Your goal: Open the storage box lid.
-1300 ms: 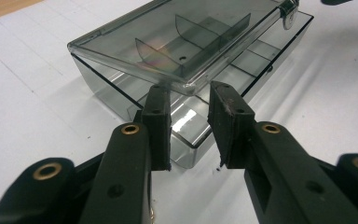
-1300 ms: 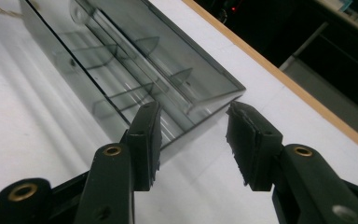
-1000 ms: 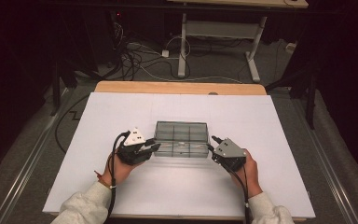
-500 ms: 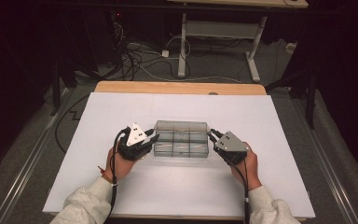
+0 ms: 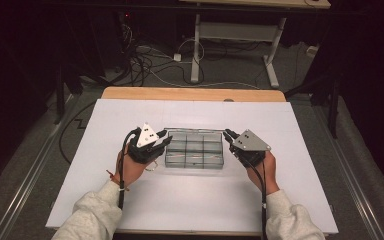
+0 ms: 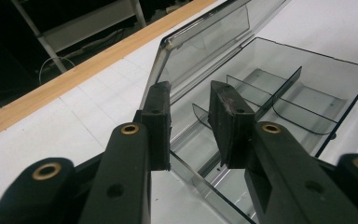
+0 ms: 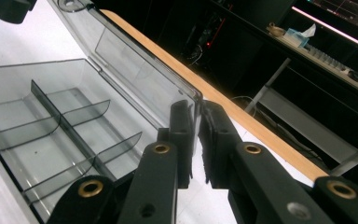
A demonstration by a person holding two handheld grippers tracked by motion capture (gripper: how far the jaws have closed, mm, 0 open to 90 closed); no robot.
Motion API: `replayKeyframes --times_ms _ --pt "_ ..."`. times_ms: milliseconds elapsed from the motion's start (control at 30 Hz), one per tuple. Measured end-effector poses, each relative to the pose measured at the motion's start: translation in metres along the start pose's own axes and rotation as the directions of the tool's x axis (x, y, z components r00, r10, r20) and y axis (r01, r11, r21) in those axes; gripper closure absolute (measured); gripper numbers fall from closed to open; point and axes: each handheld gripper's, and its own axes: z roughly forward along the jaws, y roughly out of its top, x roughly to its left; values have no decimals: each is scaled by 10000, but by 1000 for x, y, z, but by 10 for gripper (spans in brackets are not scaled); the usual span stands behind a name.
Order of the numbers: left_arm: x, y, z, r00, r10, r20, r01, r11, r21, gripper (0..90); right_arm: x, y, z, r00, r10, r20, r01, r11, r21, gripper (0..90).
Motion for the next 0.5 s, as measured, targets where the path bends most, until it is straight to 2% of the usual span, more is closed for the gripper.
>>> replayKeyframes --times_ms 33,133,233,300,500 --pt "1 0 0 10000 -70 -71 70 10000 26 634 0 1 0 10000 -1 0 1 10000 -5 842" --pt "3 -1 -3 9995 -260 -159 259 9996 -56 624 0 2 1 10000 -29 75 29 10000 16 842" --pt "4 0 -3 9994 -258 -226 255 9996 -121 623 0 2 1 10000 -42 74 42 10000 19 842" --pt "4 3 -1 9994 -117 -340 109 9996 -248 603 0 3 1 10000 -40 72 40 10000 27 842" --pt "4 9 3 9994 -90 -346 78 9993 -365 604 0 3 1 10000 14 79 -14 10000 40 842"
